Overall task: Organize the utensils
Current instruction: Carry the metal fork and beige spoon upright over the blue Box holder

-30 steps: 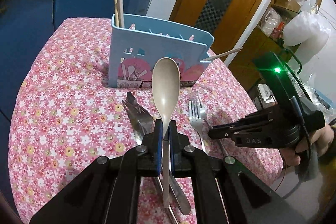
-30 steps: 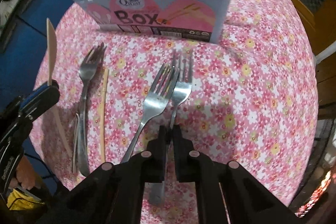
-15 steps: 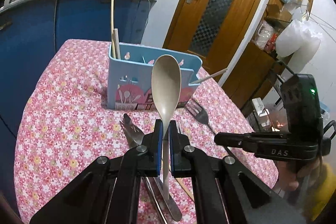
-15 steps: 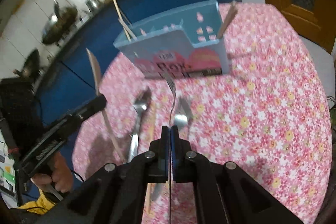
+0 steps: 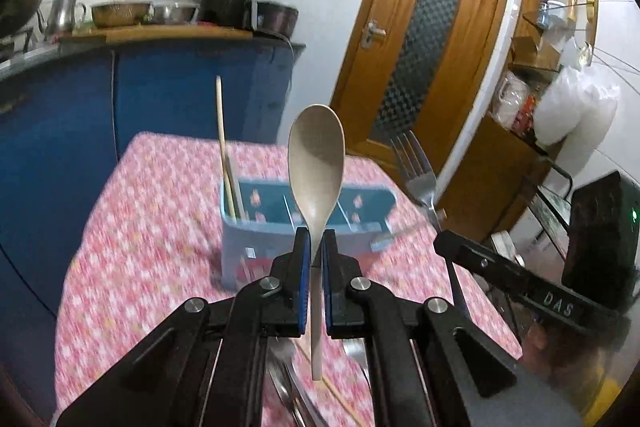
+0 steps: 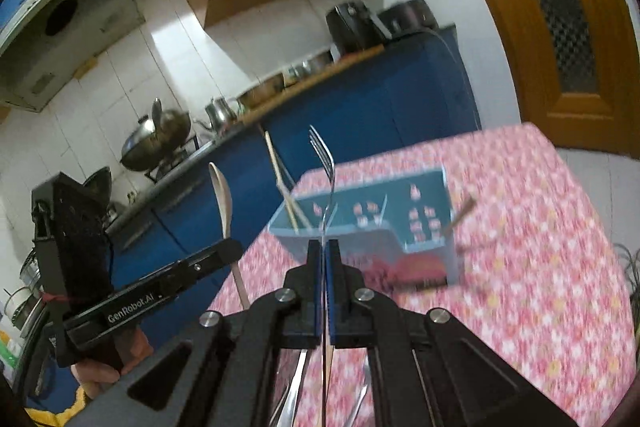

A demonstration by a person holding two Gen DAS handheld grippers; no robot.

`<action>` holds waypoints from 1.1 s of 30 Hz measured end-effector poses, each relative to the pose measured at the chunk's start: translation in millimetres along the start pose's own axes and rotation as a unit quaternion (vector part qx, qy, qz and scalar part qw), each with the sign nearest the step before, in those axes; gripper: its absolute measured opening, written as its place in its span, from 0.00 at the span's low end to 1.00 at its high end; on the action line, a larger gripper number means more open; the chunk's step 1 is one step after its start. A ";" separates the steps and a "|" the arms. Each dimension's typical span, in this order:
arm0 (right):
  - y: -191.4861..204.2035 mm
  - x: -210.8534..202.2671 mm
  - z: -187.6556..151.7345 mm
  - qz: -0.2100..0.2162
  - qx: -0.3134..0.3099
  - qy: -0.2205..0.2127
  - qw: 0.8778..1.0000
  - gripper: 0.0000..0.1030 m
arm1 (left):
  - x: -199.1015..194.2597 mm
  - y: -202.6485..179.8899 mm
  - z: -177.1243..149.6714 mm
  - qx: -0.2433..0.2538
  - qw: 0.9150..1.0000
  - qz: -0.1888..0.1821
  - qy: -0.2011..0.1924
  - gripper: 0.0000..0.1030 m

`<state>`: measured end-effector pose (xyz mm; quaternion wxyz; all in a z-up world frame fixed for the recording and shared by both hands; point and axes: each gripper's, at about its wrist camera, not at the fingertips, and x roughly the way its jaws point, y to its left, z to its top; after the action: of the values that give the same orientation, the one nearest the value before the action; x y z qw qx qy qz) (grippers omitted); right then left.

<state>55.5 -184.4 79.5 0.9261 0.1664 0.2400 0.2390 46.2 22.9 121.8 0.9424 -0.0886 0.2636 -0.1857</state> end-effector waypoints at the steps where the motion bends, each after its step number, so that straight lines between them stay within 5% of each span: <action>1: -0.2 3.5 3.5 0.000 -0.004 -0.010 1.000 0.03 | 1.4 -0.3 7.0 0.003 1.000 0.006 -0.011 0.03; 10: -2.0 28.9 38.7 -0.031 -0.053 -0.093 0.994 0.03 | 28.6 3.7 59.7 0.021 0.996 0.039 -0.083 0.03; 17: -12.3 54.2 50.4 -0.054 -0.079 -0.141 0.985 0.03 | 63.8 18.6 69.4 0.018 0.992 0.048 -0.113 0.03; 33: -33.6 112.8 28.1 -0.120 -0.142 -0.123 0.975 0.03 | 99.9 35.9 34.3 0.028 0.993 0.049 -0.102 0.03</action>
<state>169.3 -158.8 47.4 0.9846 0.0316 0.1063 0.1354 154.4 18.5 95.0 0.9745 -0.0677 0.1647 -0.1362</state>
